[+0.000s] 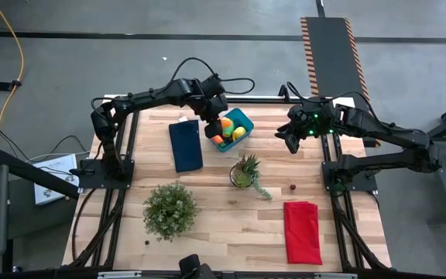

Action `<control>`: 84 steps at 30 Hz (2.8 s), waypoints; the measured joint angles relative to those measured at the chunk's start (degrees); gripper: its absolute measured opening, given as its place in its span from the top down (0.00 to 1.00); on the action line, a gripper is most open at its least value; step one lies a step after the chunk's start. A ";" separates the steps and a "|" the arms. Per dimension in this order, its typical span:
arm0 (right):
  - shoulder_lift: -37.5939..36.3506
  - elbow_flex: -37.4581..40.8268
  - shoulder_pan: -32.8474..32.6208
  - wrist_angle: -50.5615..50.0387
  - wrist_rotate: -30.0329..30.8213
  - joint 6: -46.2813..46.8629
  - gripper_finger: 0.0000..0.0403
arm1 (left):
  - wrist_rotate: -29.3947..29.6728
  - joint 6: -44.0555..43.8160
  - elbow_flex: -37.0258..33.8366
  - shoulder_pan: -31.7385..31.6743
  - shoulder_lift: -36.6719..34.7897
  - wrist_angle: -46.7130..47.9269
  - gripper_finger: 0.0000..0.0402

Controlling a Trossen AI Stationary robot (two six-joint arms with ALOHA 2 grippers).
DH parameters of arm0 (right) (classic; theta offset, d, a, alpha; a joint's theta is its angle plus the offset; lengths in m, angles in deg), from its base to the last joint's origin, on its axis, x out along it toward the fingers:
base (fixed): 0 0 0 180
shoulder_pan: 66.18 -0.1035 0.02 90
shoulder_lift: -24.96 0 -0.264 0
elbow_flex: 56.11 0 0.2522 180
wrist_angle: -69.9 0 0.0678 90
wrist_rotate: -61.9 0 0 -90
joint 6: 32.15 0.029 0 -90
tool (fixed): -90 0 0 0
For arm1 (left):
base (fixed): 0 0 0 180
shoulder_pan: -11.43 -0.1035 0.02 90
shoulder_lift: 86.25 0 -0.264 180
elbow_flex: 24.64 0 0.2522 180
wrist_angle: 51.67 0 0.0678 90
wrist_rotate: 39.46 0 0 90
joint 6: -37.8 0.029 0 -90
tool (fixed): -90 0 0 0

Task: Pick and placing Produce into tupperware
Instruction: Put the orange croissant into the blue bin

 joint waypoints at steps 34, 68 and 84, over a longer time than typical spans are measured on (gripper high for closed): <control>0.00 0.00 0.01 2.84 1.49 1.33 0.72 | 4.86 -13.83 -0.44 -4.33 4.10 -10.09 0.49; 0.00 0.00 0.00 2.84 1.51 0.89 0.72 | 7.76 -16.35 -0.44 -0.15 12.11 -8.67 0.49; 0.00 0.00 0.00 2.81 1.51 0.89 0.72 | 7.56 -15.08 -0.44 -0.17 12.07 -8.21 0.49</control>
